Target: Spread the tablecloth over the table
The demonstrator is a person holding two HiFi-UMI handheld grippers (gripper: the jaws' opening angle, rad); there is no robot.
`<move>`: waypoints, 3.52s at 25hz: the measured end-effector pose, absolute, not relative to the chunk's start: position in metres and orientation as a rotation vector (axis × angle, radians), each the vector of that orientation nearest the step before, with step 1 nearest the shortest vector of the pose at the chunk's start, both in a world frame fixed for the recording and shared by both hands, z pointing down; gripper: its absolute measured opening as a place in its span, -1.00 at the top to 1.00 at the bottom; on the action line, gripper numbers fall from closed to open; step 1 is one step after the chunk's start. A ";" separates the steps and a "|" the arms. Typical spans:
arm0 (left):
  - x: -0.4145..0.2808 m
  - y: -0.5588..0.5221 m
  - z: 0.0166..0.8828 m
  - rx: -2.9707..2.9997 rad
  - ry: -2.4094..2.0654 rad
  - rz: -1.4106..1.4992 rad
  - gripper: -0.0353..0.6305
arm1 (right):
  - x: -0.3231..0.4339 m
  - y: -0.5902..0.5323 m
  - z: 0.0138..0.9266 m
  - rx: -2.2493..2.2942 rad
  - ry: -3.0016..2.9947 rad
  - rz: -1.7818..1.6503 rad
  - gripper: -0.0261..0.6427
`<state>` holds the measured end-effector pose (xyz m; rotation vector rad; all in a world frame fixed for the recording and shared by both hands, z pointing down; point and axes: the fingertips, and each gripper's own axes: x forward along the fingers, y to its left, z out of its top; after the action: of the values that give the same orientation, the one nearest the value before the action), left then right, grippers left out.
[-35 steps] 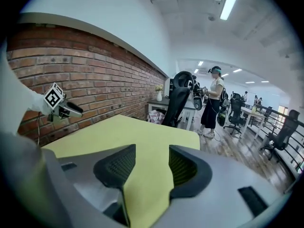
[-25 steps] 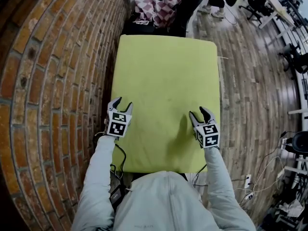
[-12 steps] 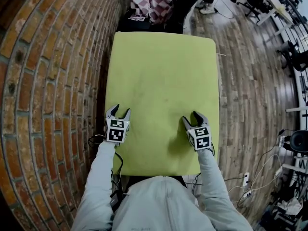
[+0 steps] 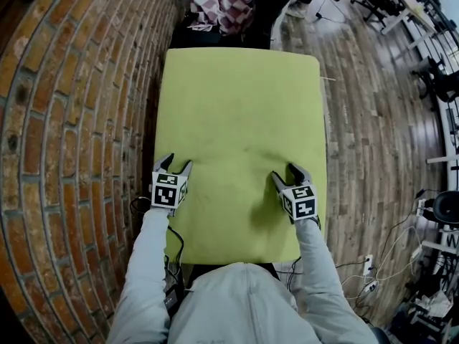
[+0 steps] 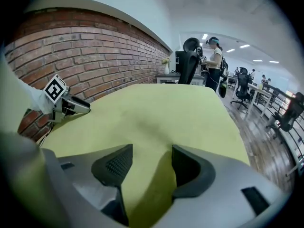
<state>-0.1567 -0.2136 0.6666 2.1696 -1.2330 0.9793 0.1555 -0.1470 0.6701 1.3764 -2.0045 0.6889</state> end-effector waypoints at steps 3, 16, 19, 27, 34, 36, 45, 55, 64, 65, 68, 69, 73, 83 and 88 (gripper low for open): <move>-0.157 -0.212 0.665 2.180 -1.265 0.980 0.15 | 0.155 -0.146 0.670 1.377 -2.003 0.682 0.19; -0.139 -0.199 0.620 2.296 -1.366 0.923 0.15 | 0.150 -0.127 0.628 1.415 -2.051 0.554 0.19; -0.126 -0.193 0.595 2.360 -1.375 0.894 0.15 | 0.146 -0.122 0.607 1.428 -2.092 0.498 0.19; -0.095 -0.156 0.516 2.464 -1.454 0.718 0.15 | 0.144 -0.099 0.525 1.484 -2.246 0.373 0.19; -0.061 -0.095 0.463 2.551 -1.462 0.546 0.15 | 0.162 -0.059 0.445 1.614 -2.367 0.230 0.19; -0.054 -0.076 0.451 2.556 -1.456 0.473 0.15 | 0.167 -0.041 0.430 1.674 -2.405 0.233 0.19; -0.039 -0.010 0.406 2.580 -1.487 0.271 0.23 | 0.177 0.021 0.385 1.746 -2.523 0.169 0.27; -0.043 0.025 0.392 2.574 -1.488 0.170 0.67 | 0.173 0.051 0.380 1.727 -2.562 0.172 0.71; -0.070 0.024 0.401 2.532 -1.496 0.163 0.81 | 0.164 0.047 0.387 1.743 -2.546 0.153 0.85; -0.071 0.023 0.401 2.536 -1.499 0.170 0.82 | 0.164 0.044 0.388 1.749 -2.541 0.147 0.86; -0.074 0.020 0.401 2.538 -1.511 0.193 0.82 | 0.163 0.039 0.388 1.741 -2.533 0.134 0.86; -0.075 0.020 0.402 2.535 -1.514 0.197 0.82 | 0.162 0.038 0.388 1.734 -2.532 0.133 0.86; -0.078 0.018 0.402 2.533 -1.513 0.215 0.82 | 0.163 0.036 0.388 1.728 -2.526 0.138 0.86; -0.080 0.010 0.402 2.549 -1.514 0.246 0.82 | 0.157 0.033 0.387 1.692 -2.500 0.109 0.86; -0.079 0.012 0.402 2.547 -1.518 0.252 0.82 | 0.158 0.035 0.386 1.694 -2.501 0.110 0.86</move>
<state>-0.0791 0.0118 0.4018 2.5472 -1.5180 0.2519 0.1581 0.0355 0.3855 1.6938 -2.5015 0.1101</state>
